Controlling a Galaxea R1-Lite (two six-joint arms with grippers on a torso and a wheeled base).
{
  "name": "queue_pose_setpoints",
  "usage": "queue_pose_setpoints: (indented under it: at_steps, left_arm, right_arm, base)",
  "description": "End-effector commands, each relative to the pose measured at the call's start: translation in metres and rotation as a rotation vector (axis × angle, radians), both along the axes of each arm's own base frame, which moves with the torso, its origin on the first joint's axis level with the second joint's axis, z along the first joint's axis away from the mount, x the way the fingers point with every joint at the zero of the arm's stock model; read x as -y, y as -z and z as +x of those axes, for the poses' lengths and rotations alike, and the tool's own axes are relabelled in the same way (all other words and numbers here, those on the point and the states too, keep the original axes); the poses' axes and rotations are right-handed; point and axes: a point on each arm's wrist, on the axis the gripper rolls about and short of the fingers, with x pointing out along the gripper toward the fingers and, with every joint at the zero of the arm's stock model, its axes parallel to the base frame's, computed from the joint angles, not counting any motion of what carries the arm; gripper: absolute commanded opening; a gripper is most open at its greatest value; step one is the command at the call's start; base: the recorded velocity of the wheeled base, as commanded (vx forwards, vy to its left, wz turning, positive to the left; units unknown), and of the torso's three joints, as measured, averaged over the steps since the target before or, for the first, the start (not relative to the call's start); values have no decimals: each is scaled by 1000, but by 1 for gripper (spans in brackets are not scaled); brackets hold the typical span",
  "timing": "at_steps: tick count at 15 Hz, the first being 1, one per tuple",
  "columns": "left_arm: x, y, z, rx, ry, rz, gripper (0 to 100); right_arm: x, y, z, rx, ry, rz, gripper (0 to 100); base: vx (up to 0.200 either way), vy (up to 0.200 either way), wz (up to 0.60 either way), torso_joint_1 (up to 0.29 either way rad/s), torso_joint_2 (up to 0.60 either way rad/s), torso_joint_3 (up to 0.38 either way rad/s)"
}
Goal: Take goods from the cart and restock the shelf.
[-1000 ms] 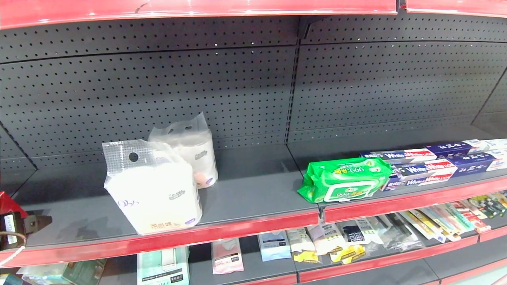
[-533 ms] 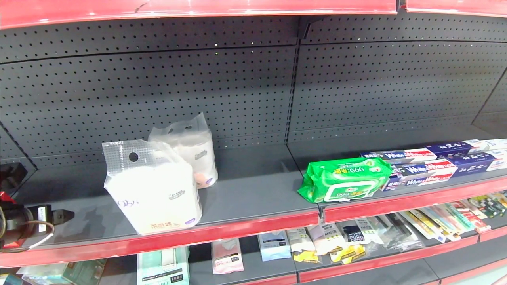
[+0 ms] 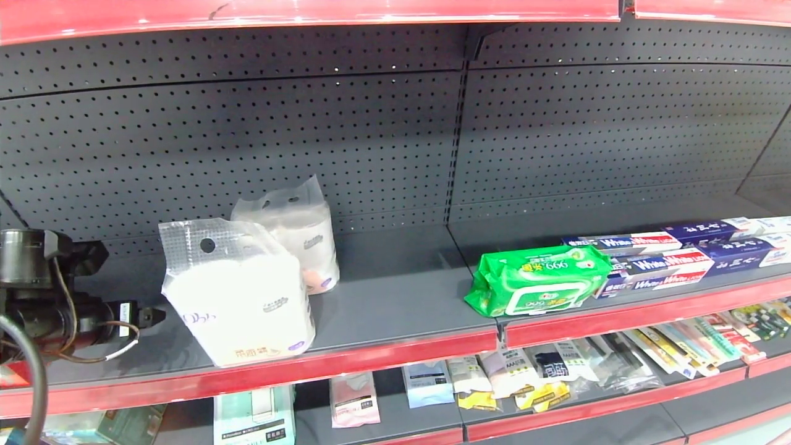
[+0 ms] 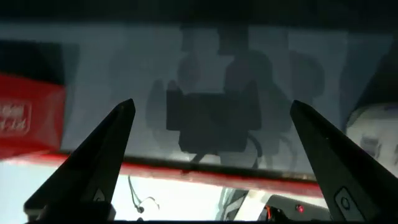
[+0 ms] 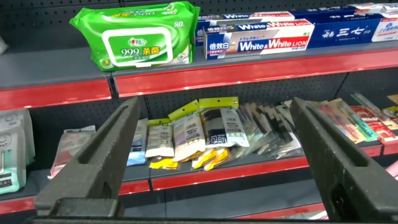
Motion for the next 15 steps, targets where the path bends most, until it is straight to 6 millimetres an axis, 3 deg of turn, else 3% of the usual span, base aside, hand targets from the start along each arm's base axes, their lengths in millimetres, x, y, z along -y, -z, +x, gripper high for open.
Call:
queue_pose_setpoints:
  at_steps: [1, 15]
  left_arm:
    - [3, 7, 11, -13, 22, -3, 100]
    - [32, 12, 31, -15, 117, -20, 100]
  right_arm:
    - [0, 0, 0, 0, 0, -1, 100]
    - [0, 0, 0, 0, 0, -1, 100]
  base:
    - [0, 0, 0, 0, 0, 0]
    - [0, 0, 0, 0, 0, 0]
